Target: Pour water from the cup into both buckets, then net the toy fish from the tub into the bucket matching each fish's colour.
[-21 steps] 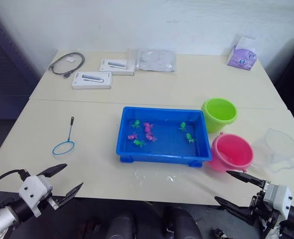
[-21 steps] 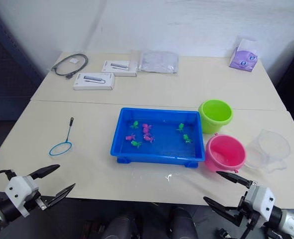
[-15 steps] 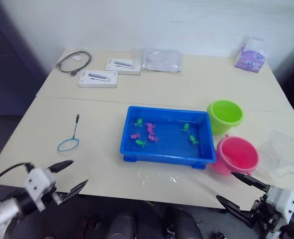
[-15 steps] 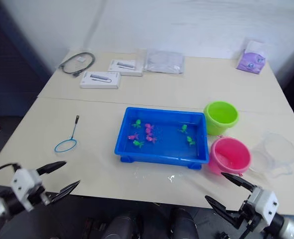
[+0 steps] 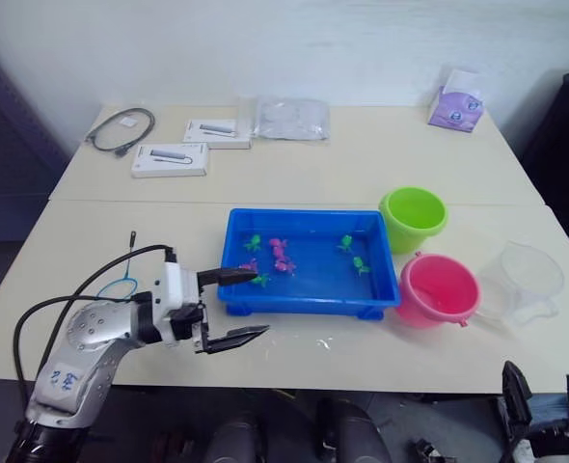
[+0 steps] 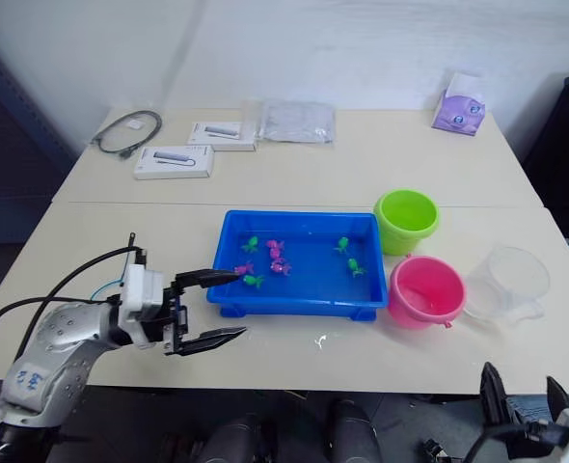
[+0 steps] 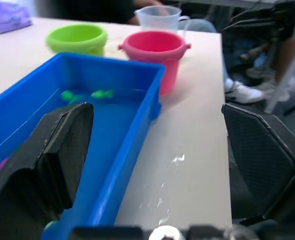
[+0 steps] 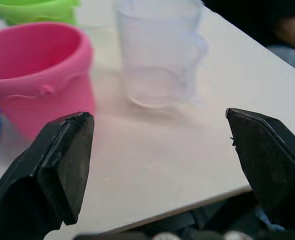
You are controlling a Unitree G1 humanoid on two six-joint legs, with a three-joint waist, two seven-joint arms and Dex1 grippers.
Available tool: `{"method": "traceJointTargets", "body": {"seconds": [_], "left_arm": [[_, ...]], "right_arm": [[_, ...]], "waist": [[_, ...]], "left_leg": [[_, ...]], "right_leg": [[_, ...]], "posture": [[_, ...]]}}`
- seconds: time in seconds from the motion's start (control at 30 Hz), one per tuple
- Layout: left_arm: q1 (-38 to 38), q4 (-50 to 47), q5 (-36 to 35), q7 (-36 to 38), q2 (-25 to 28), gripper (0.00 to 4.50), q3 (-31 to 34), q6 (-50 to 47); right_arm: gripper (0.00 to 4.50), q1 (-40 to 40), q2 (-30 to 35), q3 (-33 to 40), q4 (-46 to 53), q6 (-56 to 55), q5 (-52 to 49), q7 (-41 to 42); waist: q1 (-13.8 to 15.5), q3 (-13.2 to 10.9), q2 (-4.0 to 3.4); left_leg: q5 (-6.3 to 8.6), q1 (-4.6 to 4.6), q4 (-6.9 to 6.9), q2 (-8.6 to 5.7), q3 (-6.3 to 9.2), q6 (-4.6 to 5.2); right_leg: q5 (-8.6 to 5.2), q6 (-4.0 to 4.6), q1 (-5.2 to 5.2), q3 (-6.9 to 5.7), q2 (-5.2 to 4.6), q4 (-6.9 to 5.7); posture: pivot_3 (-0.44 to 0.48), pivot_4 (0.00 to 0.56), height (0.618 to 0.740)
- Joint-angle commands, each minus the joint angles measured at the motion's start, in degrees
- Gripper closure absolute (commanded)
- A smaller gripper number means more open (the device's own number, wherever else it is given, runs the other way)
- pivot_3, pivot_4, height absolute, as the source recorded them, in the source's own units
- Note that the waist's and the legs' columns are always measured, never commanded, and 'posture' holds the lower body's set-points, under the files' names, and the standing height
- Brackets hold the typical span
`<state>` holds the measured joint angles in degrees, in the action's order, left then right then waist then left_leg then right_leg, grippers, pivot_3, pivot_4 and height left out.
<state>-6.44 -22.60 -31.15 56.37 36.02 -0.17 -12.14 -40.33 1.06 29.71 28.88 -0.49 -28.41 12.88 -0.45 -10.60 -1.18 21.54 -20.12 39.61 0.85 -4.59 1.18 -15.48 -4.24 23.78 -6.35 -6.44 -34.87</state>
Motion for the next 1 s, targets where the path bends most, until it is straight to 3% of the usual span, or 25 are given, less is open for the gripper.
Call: {"method": "traceJointTargets", "body": {"seconds": [0.03, 0.13, 0.37, 0.63, 1.0], "left_arm": [[-2.46, 0.78, -0.41, 0.57, -0.89, 0.08, -1.05, -0.73], [-4.06, 0.43, -0.67, 0.96, -1.45, 0.08, -2.04, -1.82], [-4.53, 0.29, 0.4, 0.87, -2.03, 0.08, -2.46, -1.77], [-2.33, -1.44, 1.04, -0.18, -1.86, 0.08, -1.91, -1.52], [-1.47, -2.41, 1.07, -1.27, -1.66, 0.08, -1.77, -1.43]], "right_arm": [[0.0, 4.48, 0.4, 1.13, -0.43, 2.73, 1.03, -6.28], [0.0, 9.73, 1.67, 2.53, -4.4, 4.14, 2.56, -10.18], [0.0, 18.73, 5.6, 4.45, -12.7, 3.04, 3.35, -14.49], [0.0, 24.69, 8.62, 4.77, -16.03, 3.74, 2.91, -12.33], [0.0, 29.56, 10.89, 6.79, -18.34, 8.39, 3.1, -16.99]], "waist": [[0.1, 0.0, -0.01], [0.43, 0.01, 0.03], [-1.01, 0.25, 1.0], [0.24, 0.25, 0.77], [0.18, 0.25, 0.77]], "left_leg": [[-0.09, 0.0, 0.0, 0.0, -0.03, 0.12], [-0.25, -0.05, -0.01, 0.0, -0.04, 0.24], [-0.37, -0.14, -0.45, -0.01, -0.21, 0.36], [-0.37, 0.02, -0.44, -0.01, -0.49, 0.4], [-0.44, 0.38, -0.43, -0.03, -0.73, 0.41]], "right_leg": [[0.0, 0.01, 0.05, 0.01, 0.02, -0.06], [-0.02, 0.03, 0.13, 0.02, 0.06, -0.13], [0.05, -0.09, 0.12, 0.1, 0.24, 0.29], [0.01, -0.22, 0.14, 0.21, 0.26, 0.1], [-0.01, -0.18, 0.13, 0.52, 0.18, -0.12]], "posture": [[0.0, 0.15, 0.74], [0.0, 0.15, 0.74], [0.0, 0.15, 0.74], [0.0, 0.15, 0.74], [0.0, 0.15, 0.74]]}}
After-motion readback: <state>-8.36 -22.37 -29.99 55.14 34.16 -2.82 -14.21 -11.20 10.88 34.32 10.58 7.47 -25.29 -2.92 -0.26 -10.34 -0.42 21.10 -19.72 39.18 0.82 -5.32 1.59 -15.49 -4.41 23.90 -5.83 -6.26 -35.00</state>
